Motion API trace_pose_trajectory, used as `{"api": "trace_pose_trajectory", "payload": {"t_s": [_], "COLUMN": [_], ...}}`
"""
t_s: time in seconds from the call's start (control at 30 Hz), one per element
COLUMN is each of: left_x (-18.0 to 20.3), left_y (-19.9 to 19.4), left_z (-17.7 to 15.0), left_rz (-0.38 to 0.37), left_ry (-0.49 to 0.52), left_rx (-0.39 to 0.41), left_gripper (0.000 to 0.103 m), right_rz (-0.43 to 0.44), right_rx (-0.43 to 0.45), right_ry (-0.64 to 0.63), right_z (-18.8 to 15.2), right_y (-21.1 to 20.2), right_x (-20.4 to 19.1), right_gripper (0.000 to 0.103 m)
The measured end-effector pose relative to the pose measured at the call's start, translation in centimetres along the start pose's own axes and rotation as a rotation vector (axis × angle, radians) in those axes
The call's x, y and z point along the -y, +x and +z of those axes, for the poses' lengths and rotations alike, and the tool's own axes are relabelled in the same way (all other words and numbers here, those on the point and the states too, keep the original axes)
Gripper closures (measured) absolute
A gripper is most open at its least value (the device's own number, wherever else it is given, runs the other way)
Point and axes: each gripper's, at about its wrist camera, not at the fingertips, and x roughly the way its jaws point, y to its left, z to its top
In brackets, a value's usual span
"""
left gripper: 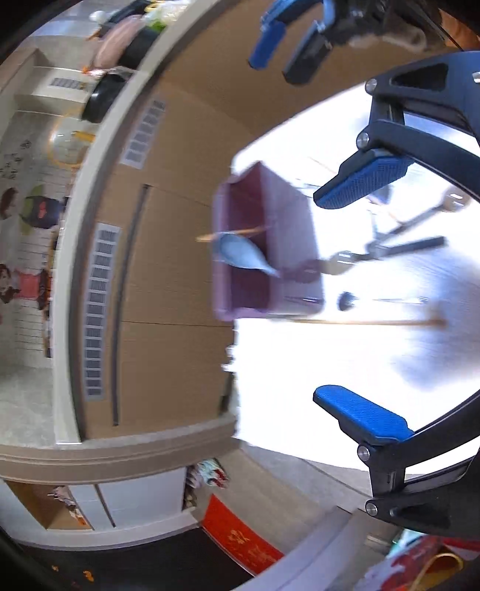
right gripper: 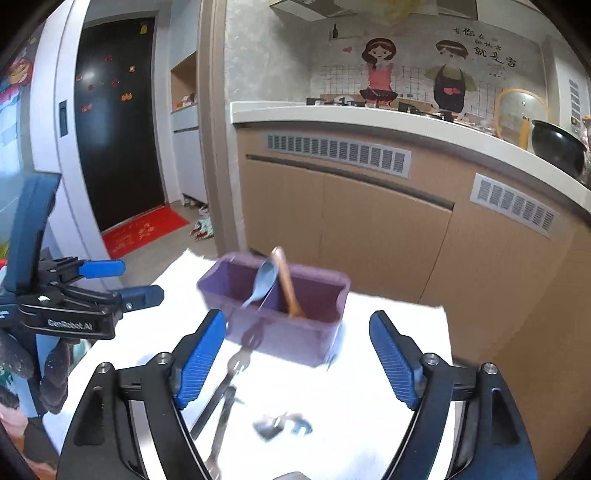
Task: Organize utensils
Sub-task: 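Withdraw both tools from the caddy back over the table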
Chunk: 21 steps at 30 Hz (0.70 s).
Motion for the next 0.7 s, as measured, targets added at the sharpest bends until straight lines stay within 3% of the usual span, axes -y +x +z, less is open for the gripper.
{"api": "trace_pose_trajectory", "payload": {"t_s": [0.1,0.17,0.23,0.33,0.43,0.57,0.7], "left_x": [-0.4,-0.6,-0.3,0.3,1.0,1.5,1.5], "left_y": [1.3,2.8,3.9,5.5,6.3,7.2,8.7], "left_z": [-2.9,-4.7,-6.1,-7.7,-8.2,-8.1,-7.6], "left_rz": [-0.009,-0.04,-0.051,-0.039,-0.018,0.022,0.062], "left_ry": [-0.008,-0.024,-0.017,0.005,0.029,0.034,0.042], "left_rx": [-0.085,-0.157,-0.21,-0.275,-0.295,-0.265,-0.28], "left_gripper": [0.009,0.013,0.028,0.028,0.029,0.03,0.044], "right_rz": [-0.01,-0.015,-0.004,0.007,0.019,0.029,0.044], "right_rx": [-0.034,-0.064,-0.099,-0.152,-0.211,-0.254,-0.278], "right_ry": [-0.029,-0.044,-0.044,-0.036,-0.004,0.049,0.073], "right_z": [-2.0,-3.6,-5.2,-7.4,-9.3,-11.1,-12.3], "right_y": [-1.1,-1.4,-1.2,-0.7,0.1,1.2,2.0], "right_x": [-1.8,-2.8,-3.3,-3.7,-3.6,-3.0,-3.2], "right_gripper": [0.022,0.022,0.022,0.022,0.022,0.022,0.022]}}
